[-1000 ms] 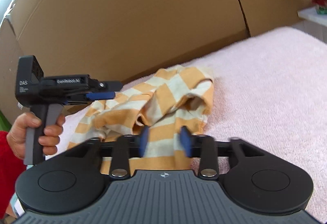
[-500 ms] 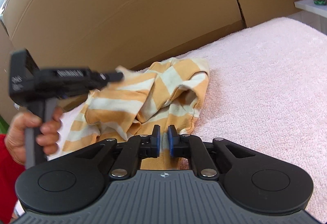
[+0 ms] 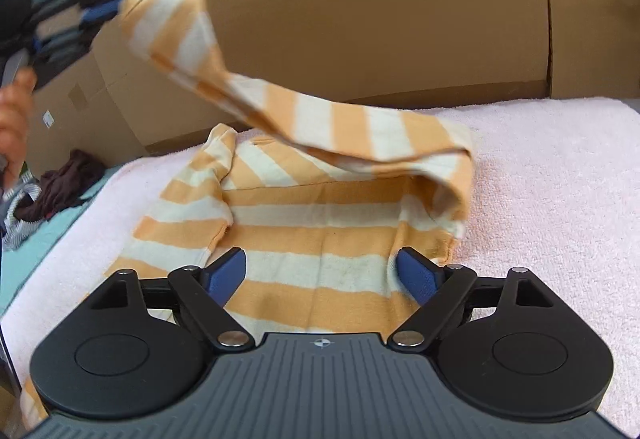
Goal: Fold clothes
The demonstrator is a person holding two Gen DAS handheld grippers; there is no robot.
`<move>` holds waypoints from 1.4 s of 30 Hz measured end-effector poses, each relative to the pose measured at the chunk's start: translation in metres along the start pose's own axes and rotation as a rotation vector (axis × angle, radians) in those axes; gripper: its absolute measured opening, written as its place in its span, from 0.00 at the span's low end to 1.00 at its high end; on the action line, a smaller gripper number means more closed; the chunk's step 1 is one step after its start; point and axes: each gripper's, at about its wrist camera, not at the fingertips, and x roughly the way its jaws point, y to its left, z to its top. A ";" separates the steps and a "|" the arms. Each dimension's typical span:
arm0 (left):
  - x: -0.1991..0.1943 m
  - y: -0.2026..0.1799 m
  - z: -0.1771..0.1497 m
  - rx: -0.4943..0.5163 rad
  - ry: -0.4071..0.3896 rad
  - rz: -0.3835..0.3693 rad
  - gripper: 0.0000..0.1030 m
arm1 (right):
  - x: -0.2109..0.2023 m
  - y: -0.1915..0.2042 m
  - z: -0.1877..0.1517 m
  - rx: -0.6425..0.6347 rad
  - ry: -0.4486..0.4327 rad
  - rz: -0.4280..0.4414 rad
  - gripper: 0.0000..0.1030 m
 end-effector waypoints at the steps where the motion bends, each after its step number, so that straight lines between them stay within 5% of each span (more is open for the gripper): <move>1: -0.011 0.009 -0.002 -0.020 -0.039 0.051 0.02 | -0.002 -0.003 -0.001 0.021 -0.009 -0.008 0.70; 5: -0.042 0.039 -0.016 -0.087 -0.116 0.214 0.02 | -0.005 -0.008 -0.002 0.061 -0.026 -0.045 0.51; 7: -0.048 0.048 -0.022 -0.118 -0.089 0.209 0.02 | -0.006 -0.007 -0.001 0.057 -0.024 -0.049 0.48; 10: -0.062 0.052 -0.024 -0.119 -0.089 0.195 0.02 | -0.016 -0.008 0.003 0.103 -0.021 0.013 0.30; 15: -0.074 0.042 -0.025 -0.098 -0.132 0.154 0.02 | -0.032 -0.025 0.029 0.337 -0.103 0.204 0.30; 22: -0.096 0.041 -0.032 -0.109 -0.146 0.147 0.02 | 0.042 -0.016 0.055 0.333 0.078 0.052 0.34; 25: -0.114 0.039 -0.036 -0.084 -0.169 0.172 0.02 | 0.055 -0.019 0.057 0.351 0.104 0.054 0.03; 33: -0.156 0.045 -0.045 -0.099 -0.178 0.216 0.03 | 0.074 -0.003 0.096 0.355 0.068 0.077 0.04; 37: -0.172 0.058 -0.057 -0.119 -0.175 0.314 0.03 | 0.108 0.010 0.103 0.339 0.113 0.074 0.04; 42: -0.177 0.077 -0.074 -0.141 -0.116 0.423 0.03 | 0.141 0.018 0.088 0.333 0.159 0.058 0.22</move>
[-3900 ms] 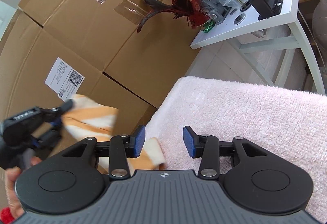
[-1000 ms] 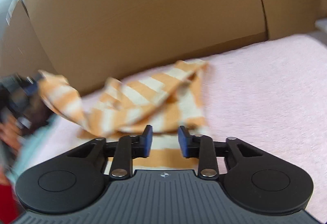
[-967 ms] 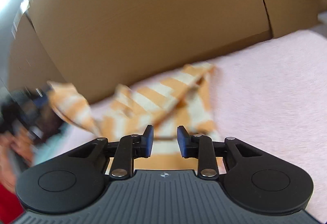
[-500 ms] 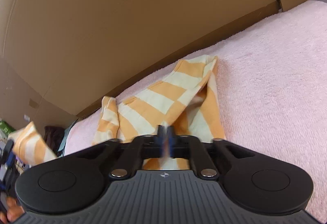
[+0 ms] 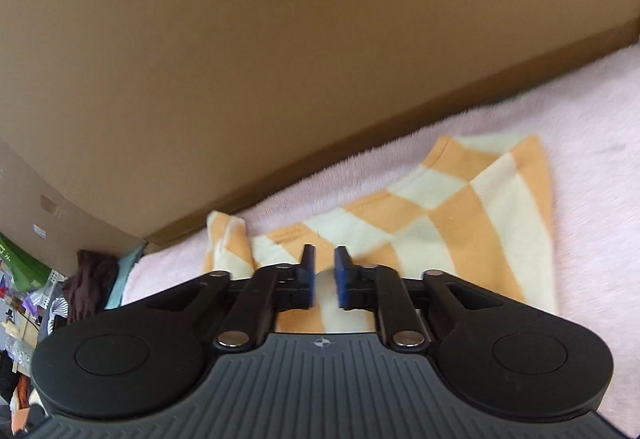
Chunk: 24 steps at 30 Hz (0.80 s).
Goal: Fold clothes
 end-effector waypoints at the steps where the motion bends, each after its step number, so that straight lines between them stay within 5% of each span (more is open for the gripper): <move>1: 0.001 0.004 -0.002 -0.001 0.004 0.010 0.03 | -0.004 -0.001 -0.002 0.007 -0.012 0.009 0.23; 6: 0.010 0.020 -0.004 -0.017 0.020 0.029 0.03 | -0.061 -0.012 -0.017 0.057 -0.067 0.123 0.25; 9: 0.020 0.027 -0.004 -0.029 0.056 0.034 0.04 | -0.111 -0.020 -0.039 0.063 -0.064 0.163 0.41; 14: 0.036 0.029 -0.012 0.010 0.125 0.066 0.05 | -0.155 -0.029 -0.091 0.042 -0.065 0.065 0.44; 16: 0.039 0.029 -0.013 0.018 0.147 0.081 0.18 | -0.153 -0.038 -0.104 0.102 -0.069 0.044 0.44; 17: 0.038 0.028 -0.012 0.023 0.152 0.091 0.38 | -0.150 -0.042 -0.108 0.138 -0.071 0.040 0.44; 19: 0.035 0.027 -0.010 0.055 0.148 0.120 0.55 | -0.143 -0.048 -0.112 0.200 -0.098 0.038 0.43; 24: 0.033 0.035 -0.005 0.064 0.184 0.110 0.68 | -0.133 -0.042 -0.110 0.264 -0.197 0.041 0.56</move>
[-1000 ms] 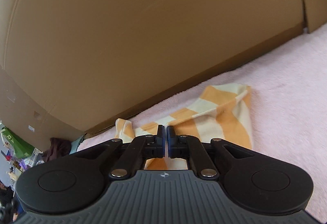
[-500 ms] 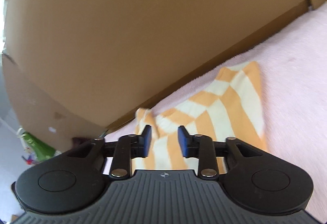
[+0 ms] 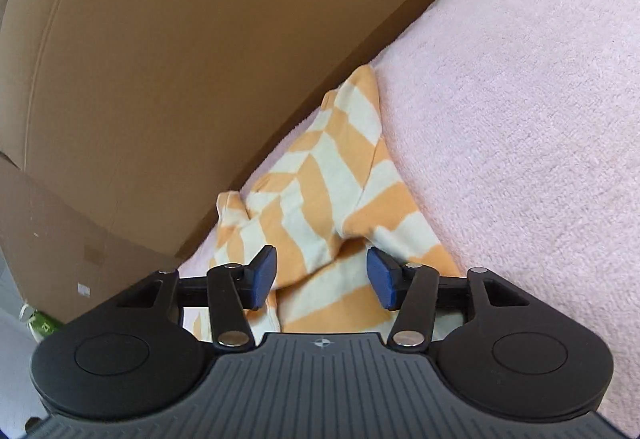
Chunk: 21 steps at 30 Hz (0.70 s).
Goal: Fold clothes
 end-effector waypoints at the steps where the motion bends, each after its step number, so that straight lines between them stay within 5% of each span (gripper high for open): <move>1: 0.001 0.000 0.001 -0.002 0.006 -0.008 0.69 | 0.003 0.003 -0.001 -0.014 -0.012 -0.007 0.56; 6: 0.018 -0.008 0.004 0.047 0.049 -0.045 0.73 | 0.015 0.007 -0.012 -0.123 -0.070 -0.056 0.26; 15: 0.055 -0.035 0.008 0.231 0.104 -0.041 0.78 | 0.005 0.002 -0.029 -0.181 -0.117 -0.021 0.28; 19: 0.062 -0.039 0.011 0.264 0.121 -0.039 0.51 | 0.013 -0.002 -0.029 -0.151 -0.128 0.016 0.29; 21: 0.065 -0.038 0.014 0.258 0.128 -0.047 0.28 | 0.016 -0.005 -0.027 -0.132 -0.134 0.035 0.29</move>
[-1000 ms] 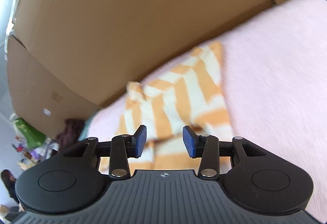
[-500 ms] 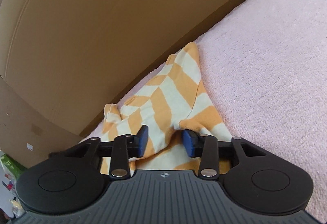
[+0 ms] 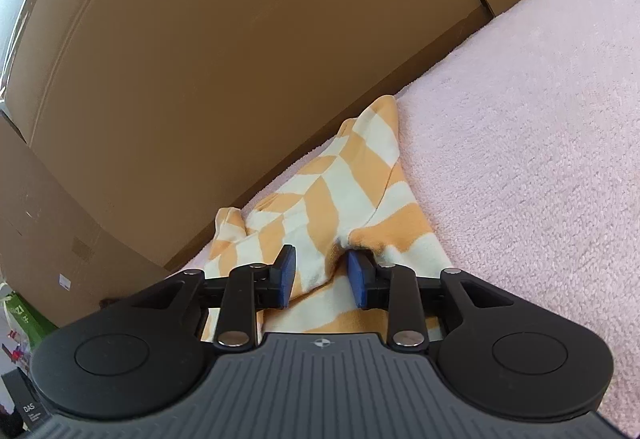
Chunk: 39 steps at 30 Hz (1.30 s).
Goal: Fold clothes
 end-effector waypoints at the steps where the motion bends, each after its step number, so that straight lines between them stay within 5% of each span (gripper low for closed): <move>1: 0.001 0.003 0.003 -0.016 0.002 -0.013 0.24 | 0.001 -0.001 0.000 0.010 -0.003 0.007 0.29; 3: 0.003 0.008 0.010 -0.054 0.000 -0.030 0.00 | 0.001 -0.003 0.000 0.027 -0.010 0.016 0.29; 7: -0.001 0.010 0.035 -0.045 -0.044 -0.058 0.00 | -0.002 -0.003 0.002 0.046 0.006 0.032 0.31; 13: -0.007 0.008 0.087 -0.006 -0.119 -0.069 0.00 | -0.051 -0.016 0.013 0.148 0.073 0.250 0.36; 17: -0.001 0.006 0.110 0.005 -0.128 -0.070 0.00 | -0.112 -0.007 0.014 -0.133 0.034 0.112 0.47; 21: 0.009 0.000 0.122 0.008 -0.114 -0.085 0.00 | -0.157 -0.006 -0.011 -0.342 0.119 -0.015 0.49; 29: 0.016 -0.017 0.148 0.000 -0.119 -0.099 0.00 | -0.215 -0.030 -0.049 -0.372 0.243 -0.041 0.49; 39: 0.001 -0.034 0.166 0.025 -0.164 -0.112 0.00 | -0.187 -0.051 -0.097 -0.513 0.322 -0.104 0.49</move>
